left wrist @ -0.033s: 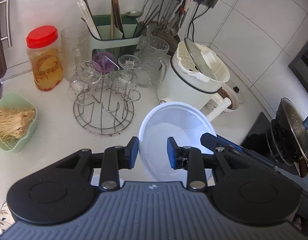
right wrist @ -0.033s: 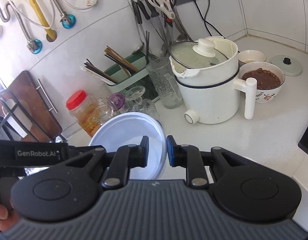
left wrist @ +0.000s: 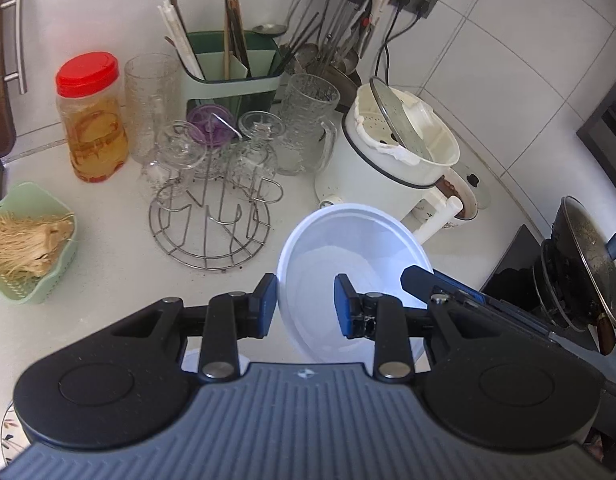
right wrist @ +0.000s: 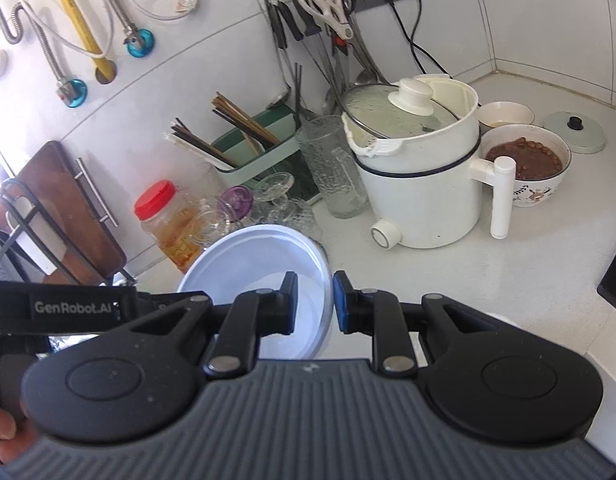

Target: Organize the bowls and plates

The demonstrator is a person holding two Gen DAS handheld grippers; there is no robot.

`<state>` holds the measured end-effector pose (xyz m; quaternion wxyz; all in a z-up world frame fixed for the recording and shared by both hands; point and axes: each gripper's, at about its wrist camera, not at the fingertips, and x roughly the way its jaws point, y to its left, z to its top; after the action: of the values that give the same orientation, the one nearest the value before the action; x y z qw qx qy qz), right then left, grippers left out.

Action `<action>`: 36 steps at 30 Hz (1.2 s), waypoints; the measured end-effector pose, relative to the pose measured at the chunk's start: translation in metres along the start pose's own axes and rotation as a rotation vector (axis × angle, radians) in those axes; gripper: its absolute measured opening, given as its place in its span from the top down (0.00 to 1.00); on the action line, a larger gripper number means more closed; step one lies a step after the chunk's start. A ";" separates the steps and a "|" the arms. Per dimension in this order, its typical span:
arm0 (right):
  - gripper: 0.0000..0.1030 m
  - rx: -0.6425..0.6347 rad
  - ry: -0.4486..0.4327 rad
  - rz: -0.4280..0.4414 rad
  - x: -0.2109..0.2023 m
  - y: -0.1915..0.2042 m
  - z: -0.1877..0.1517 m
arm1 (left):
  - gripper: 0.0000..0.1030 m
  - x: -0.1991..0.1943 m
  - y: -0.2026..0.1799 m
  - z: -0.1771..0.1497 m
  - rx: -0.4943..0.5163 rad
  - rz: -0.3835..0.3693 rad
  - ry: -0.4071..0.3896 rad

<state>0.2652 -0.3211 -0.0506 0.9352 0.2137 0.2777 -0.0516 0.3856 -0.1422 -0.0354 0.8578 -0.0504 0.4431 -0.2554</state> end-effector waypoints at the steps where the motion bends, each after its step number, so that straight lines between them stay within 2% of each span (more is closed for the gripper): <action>1: 0.78 -0.003 -0.001 0.003 -0.001 0.002 -0.001 | 0.66 -0.003 0.002 -0.001 -0.003 0.000 -0.004; 10: 0.78 -0.022 0.018 0.036 -0.001 0.022 -0.012 | 0.67 -0.024 0.025 -0.015 -0.034 0.014 -0.028; 16: 0.78 -0.052 0.066 0.066 0.005 0.034 -0.024 | 0.67 -0.027 0.046 -0.036 -0.071 0.045 -0.008; 22: 0.78 -0.082 0.145 0.076 0.020 0.042 -0.041 | 0.66 -0.014 0.062 -0.056 -0.092 0.107 0.019; 29: 0.78 -0.075 0.261 0.084 0.039 0.041 -0.068 | 0.66 0.003 0.083 -0.077 -0.133 0.138 0.077; 36: 0.77 -0.105 0.303 0.079 0.049 0.046 -0.082 | 0.66 0.010 0.095 -0.087 -0.146 0.158 0.100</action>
<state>0.2759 -0.2438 -0.1220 0.8937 0.1805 0.4094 0.0329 0.3597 -0.0528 -0.1247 0.8462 -0.0649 0.5052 -0.1564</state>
